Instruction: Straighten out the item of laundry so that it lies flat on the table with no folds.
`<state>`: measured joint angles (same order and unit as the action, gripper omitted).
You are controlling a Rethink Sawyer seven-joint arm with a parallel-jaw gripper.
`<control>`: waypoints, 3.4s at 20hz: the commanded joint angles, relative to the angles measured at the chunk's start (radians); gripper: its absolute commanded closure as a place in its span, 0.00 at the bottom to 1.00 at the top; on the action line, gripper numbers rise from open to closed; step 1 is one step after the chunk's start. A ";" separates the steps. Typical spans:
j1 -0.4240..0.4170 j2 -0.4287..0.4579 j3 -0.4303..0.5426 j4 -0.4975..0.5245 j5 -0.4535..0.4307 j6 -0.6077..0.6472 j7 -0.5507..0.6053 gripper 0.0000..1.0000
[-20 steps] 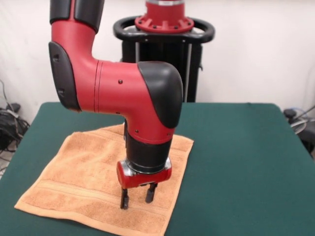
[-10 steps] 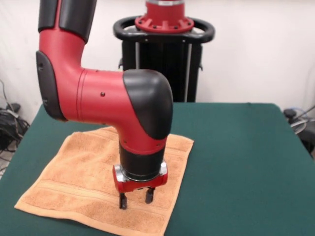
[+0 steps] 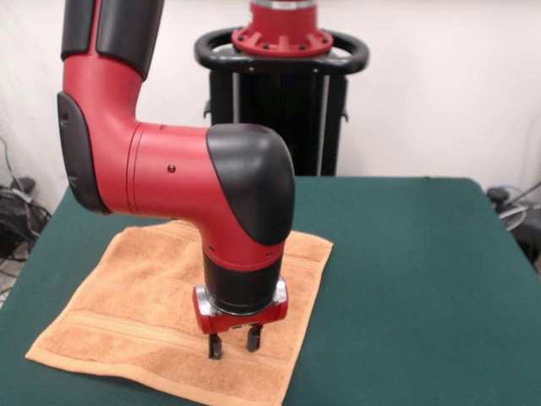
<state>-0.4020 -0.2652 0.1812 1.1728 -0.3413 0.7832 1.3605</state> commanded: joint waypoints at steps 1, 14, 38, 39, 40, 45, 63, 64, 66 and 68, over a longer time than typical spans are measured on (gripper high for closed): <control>-0.057 0.250 0.109 0.011 -0.037 -0.254 0.017 1.00; -0.104 0.200 0.190 0.180 0.011 -0.248 0.037 1.00; -0.168 0.310 0.295 0.301 0.025 -0.237 0.045 1.00; -0.137 0.288 0.263 0.309 0.021 -0.272 0.122 1.00; -0.110 0.271 0.235 0.314 0.021 -0.299 0.181 1.00; -0.003 0.211 0.135 0.341 0.064 -0.337 0.367 1.00; 0.067 0.150 0.087 0.413 0.244 -0.315 0.383 1.00; 0.067 0.153 0.088 0.413 0.248 -0.322 0.377 1.00; 0.061 0.166 0.096 0.413 0.259 -0.335 0.366 1.00; 0.055 0.173 0.107 0.419 0.271 -0.344 0.354 1.00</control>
<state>-0.4276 -0.3067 0.1931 1.3798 -0.1232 0.4660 1.4784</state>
